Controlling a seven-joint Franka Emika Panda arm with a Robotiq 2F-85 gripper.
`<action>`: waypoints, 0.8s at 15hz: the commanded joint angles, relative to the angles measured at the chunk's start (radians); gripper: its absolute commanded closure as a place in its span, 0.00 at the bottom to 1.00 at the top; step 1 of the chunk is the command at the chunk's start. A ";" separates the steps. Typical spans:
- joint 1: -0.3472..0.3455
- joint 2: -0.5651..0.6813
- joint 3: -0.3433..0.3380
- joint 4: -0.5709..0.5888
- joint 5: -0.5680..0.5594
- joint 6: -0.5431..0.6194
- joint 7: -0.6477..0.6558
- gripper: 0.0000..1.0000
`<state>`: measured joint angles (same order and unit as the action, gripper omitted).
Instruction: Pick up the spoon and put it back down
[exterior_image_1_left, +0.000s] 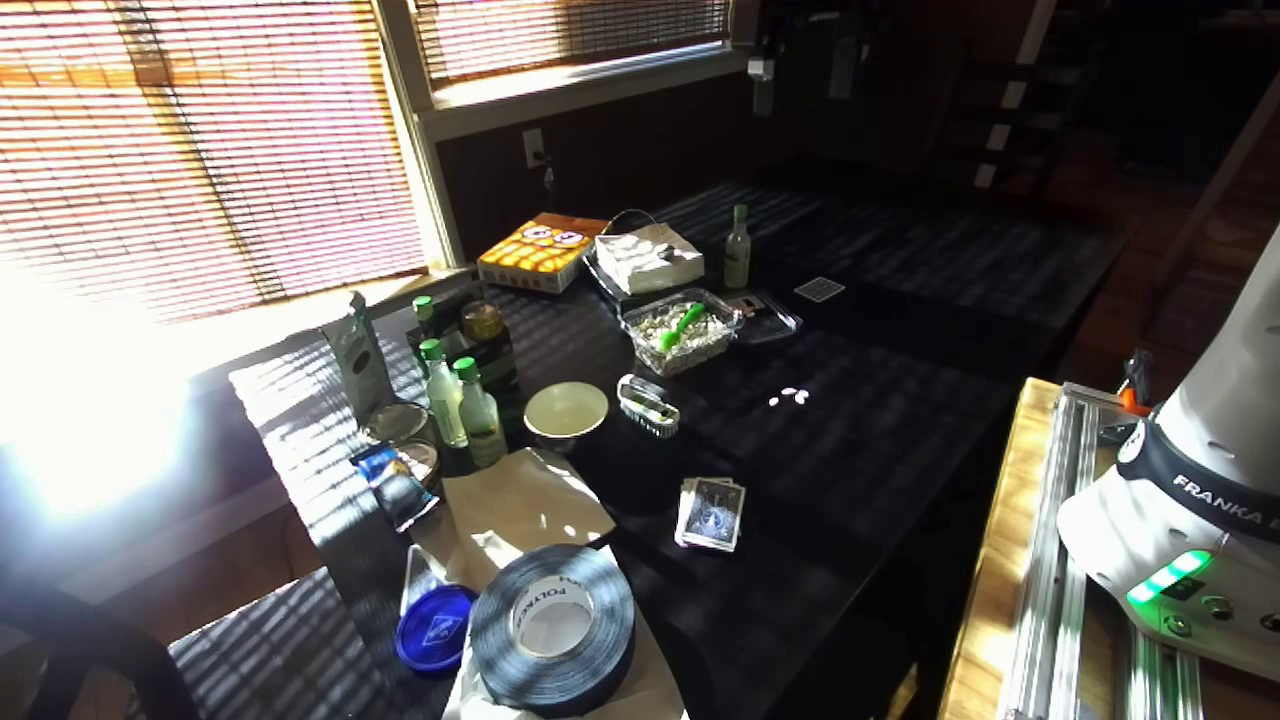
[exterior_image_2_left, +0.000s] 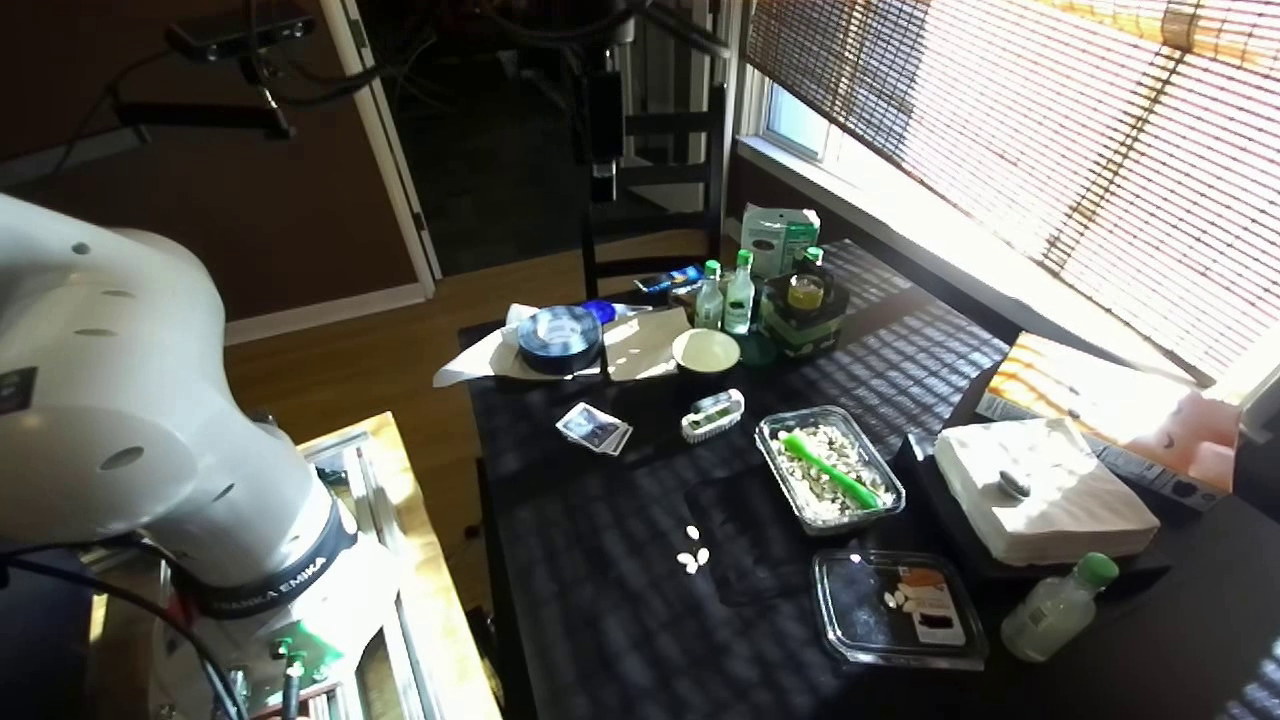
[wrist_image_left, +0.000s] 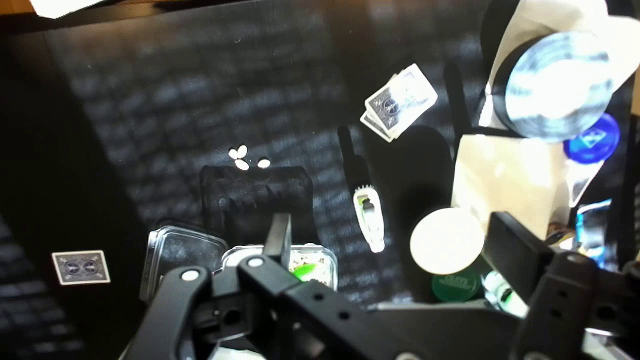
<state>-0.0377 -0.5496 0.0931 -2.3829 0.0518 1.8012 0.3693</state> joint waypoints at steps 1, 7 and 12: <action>-0.063 0.132 0.010 -0.005 -0.007 0.139 0.149 0.00; -0.116 0.394 -0.024 0.038 -0.034 0.267 0.397 0.00; -0.087 0.443 -0.097 0.041 0.037 0.264 0.350 0.00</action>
<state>-0.1472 -0.1054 0.0180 -2.3426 0.0940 2.0664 0.7137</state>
